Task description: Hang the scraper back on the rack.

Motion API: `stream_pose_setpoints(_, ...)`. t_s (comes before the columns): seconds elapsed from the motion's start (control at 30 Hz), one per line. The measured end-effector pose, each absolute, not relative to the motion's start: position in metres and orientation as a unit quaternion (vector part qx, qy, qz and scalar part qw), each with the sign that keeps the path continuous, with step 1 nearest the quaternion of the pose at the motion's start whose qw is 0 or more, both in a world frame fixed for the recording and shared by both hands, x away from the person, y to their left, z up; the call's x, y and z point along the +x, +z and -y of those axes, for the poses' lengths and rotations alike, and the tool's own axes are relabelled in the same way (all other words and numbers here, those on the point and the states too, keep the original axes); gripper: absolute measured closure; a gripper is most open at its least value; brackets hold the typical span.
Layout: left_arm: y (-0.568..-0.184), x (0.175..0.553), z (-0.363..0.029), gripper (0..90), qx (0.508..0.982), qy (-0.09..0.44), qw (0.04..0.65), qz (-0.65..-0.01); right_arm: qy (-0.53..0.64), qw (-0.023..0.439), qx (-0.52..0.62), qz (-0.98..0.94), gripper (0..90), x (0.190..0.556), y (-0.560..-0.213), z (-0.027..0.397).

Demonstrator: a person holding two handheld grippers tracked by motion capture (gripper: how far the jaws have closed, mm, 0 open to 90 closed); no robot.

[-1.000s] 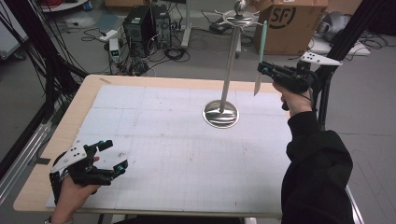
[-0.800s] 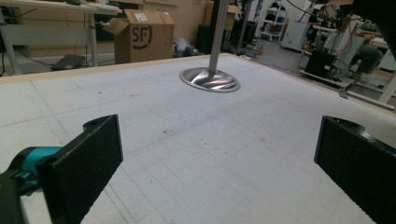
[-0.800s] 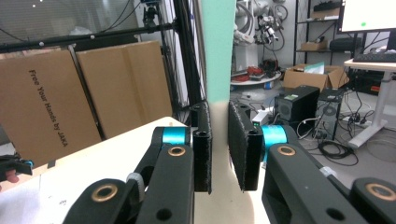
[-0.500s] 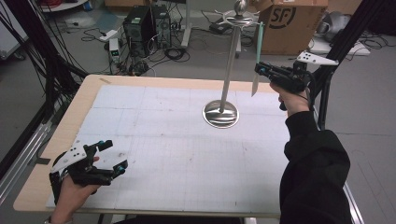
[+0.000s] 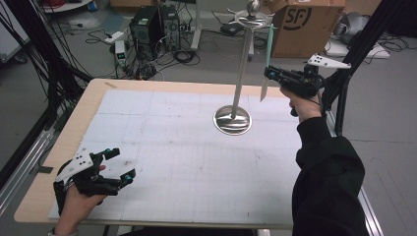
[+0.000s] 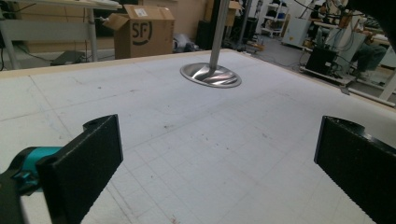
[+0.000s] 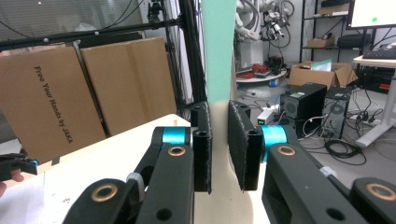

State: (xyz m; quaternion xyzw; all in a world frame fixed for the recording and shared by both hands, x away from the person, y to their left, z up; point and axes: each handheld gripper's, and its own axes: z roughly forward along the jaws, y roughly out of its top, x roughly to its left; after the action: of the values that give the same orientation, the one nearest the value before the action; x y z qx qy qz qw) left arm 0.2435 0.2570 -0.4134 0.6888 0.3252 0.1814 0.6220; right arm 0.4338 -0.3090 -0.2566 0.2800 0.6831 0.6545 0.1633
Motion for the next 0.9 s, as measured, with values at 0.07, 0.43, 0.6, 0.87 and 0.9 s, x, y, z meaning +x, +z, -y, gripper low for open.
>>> stream_pose_setpoints(0.07,-0.414,0.244,-0.257,1.7,0.689,0.181,0.621,-0.326,0.656,0.162,0.280,-0.682,80.2,0.434,-0.257,0.309)
stream_pose_setpoints(0.43,-0.416,0.245,-0.253,1.7,0.694,0.177,0.619,-0.323,0.662,0.164,0.288,-0.672,80.1,0.440,-0.262,0.290)
stream_pose_setpoints(0.6,-0.416,0.245,-0.253,1.7,0.695,0.177,0.618,-0.322,0.656,0.178,0.293,-0.672,79.8,0.440,-0.262,0.289)
stream_pose_setpoints(0.87,-0.414,0.245,-0.261,1.7,0.681,0.190,0.626,-0.330,0.670,0.176,0.295,-0.658,71.1,0.437,-0.264,0.291)
stream_pose_setpoints(0.9,-0.414,0.245,-0.261,1.7,0.680,0.190,0.626,-0.330,0.670,0.176,0.295,-0.658,71.1,0.437,-0.264,0.291)
